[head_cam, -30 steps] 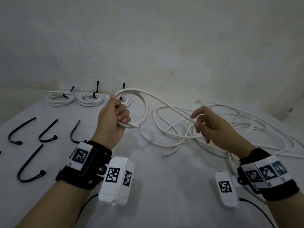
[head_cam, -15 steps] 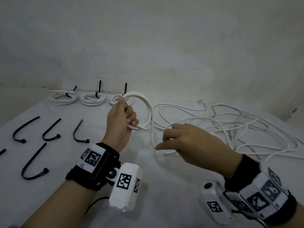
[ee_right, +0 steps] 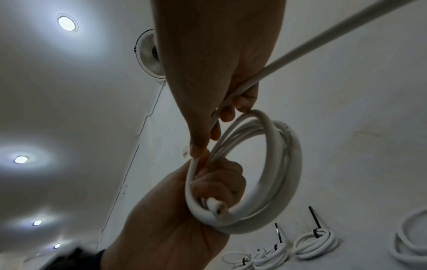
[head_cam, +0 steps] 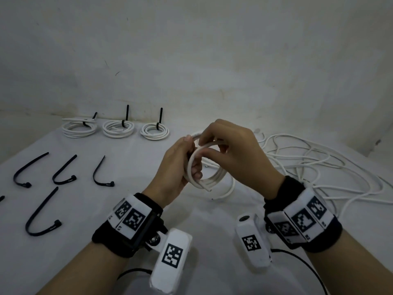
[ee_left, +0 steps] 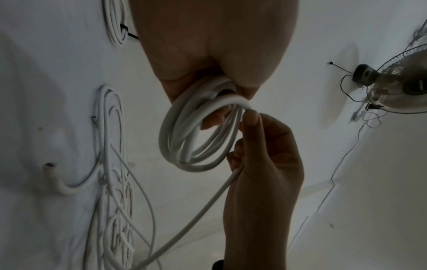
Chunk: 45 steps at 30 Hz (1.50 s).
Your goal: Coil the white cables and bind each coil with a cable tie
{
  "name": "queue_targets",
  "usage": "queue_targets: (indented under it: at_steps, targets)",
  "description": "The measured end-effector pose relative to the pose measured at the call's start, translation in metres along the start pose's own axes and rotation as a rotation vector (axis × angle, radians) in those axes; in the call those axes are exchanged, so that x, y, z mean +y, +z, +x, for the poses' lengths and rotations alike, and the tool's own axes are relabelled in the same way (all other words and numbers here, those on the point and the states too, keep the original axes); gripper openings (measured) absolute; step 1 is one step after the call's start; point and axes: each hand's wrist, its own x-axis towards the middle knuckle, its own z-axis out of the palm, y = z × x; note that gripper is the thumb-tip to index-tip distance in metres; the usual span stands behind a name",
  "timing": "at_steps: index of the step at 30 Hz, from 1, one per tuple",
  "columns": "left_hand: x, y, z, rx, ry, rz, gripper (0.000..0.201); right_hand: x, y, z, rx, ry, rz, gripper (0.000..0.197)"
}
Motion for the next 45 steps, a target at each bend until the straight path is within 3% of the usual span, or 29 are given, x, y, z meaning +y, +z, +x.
queue_targets:
  at_steps: [8,13,16,19,22,27,32,38,42,45]
  targets:
    - [0.001,0.001,-0.003,-0.069,-0.052,-0.086,0.039,0.008,0.015,0.0,0.135,0.03,-0.065,0.021]
    - [0.001,-0.001,-0.004,-0.103,-0.032,0.048,0.038,0.011,0.014,0.003,0.067,0.016,-0.066,0.025]
    - [-0.003,-0.002,-0.003,-0.134,-0.005,0.125,0.03,0.014,0.01,0.005,0.055,0.033,-0.036,0.033]
    - [-0.001,-0.002,-0.004,-0.101,-0.008,0.169,0.016,0.016,0.006,0.006,0.028,0.024,0.006,0.026]
    - [0.005,-0.003,-0.003,-0.026,-0.046,0.085,0.028,0.021,0.002,0.0,-0.008,0.068,0.11,0.012]
    - [0.009,-0.004,-0.001,0.004,-0.103,-0.049,0.027,0.03,0.004,-0.015,-0.106,0.121,0.063,0.029]
    - [0.012,-0.016,0.002,0.019,-0.09,0.139,0.014,0.031,0.003,-0.014,-0.142,0.106,0.014,0.031]
    - [0.012,-0.023,0.002,0.06,0.111,0.467,0.018,0.03,0.009,-0.013,-0.176,0.124,0.02,0.03]
    - [0.009,-0.026,0.005,0.067,0.057,0.397,0.035,0.026,0.012,-0.014,-0.185,0.149,0.044,0.029]
    - [0.009,-0.027,0.005,0.046,0.022,0.353,0.036,0.026,0.012,-0.012,-0.164,0.142,0.028,0.027]
